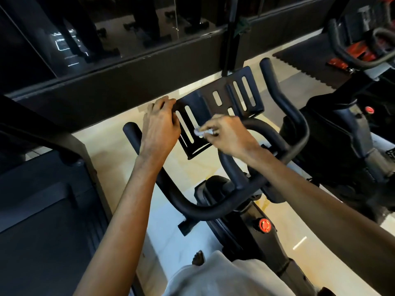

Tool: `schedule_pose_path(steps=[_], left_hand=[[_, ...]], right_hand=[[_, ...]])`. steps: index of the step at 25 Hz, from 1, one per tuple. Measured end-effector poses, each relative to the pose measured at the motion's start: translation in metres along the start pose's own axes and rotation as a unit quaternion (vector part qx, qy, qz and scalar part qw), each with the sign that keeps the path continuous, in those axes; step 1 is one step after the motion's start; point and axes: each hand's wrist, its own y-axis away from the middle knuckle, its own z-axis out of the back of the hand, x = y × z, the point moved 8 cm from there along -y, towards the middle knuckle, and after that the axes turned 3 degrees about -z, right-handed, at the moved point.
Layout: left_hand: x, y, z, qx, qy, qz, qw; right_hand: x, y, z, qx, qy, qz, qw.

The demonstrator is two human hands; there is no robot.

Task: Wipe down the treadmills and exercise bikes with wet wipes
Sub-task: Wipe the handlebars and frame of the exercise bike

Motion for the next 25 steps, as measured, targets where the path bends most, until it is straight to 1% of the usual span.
schedule_pose_path(steps=[1, 3, 4, 5, 7, 9, 11, 14, 17, 20, 23, 25], left_hand=[[-0.005, -0.005, 0.000, 0.005, -0.038, -0.013, 0.999], [-0.016, -0.017, -0.003, 0.023, -0.083, -0.029, 0.996], [-0.021, -0.024, -0.006, 0.038, -0.096, -0.035, 0.994], [-0.026, -0.031, -0.010, 0.057, -0.108, -0.040, 0.992], [-0.030, -0.040, -0.020, 0.085, -0.136, -0.050, 0.986], [-0.029, -0.042, -0.024, 0.086, -0.169, -0.058, 0.980], [-0.029, -0.036, -0.026, 0.054, -0.211, -0.071, 0.973], [-0.030, -0.028, -0.030, 0.006, -0.253, -0.095, 0.963], [-0.026, -0.031, -0.028, 0.003, -0.235, -0.088, 0.968], [-0.020, -0.033, -0.026, -0.002, -0.215, -0.069, 0.974], [-0.020, -0.034, -0.028, -0.010, -0.212, -0.060, 0.975], [-0.019, -0.033, -0.028, -0.008, -0.217, -0.060, 0.974]], right_hand=[[-0.008, -0.001, 0.018, -0.048, -0.039, -0.019, 0.998], [-0.033, -0.006, 0.054, -0.159, -0.110, -0.069, 0.979], [-0.046, -0.010, 0.064, -0.201, -0.135, -0.087, 0.966], [-0.052, -0.015, 0.068, -0.220, -0.142, -0.093, 0.961], [-0.049, -0.027, 0.056, -0.199, -0.123, -0.064, 0.970], [-0.040, -0.028, 0.038, -0.163, -0.065, -0.011, 0.984], [-0.040, -0.021, 0.034, -0.154, -0.047, 0.018, 0.987], [-0.044, -0.020, 0.040, -0.161, -0.077, 0.038, 0.983], [-0.040, -0.039, 0.043, -0.164, -0.119, 0.035, 0.979], [-0.033, -0.044, 0.044, -0.154, -0.102, 0.063, 0.981], [-0.036, -0.025, 0.038, -0.102, -0.065, 0.103, 0.987], [-0.042, -0.021, 0.033, -0.078, -0.079, 0.104, 0.988]])
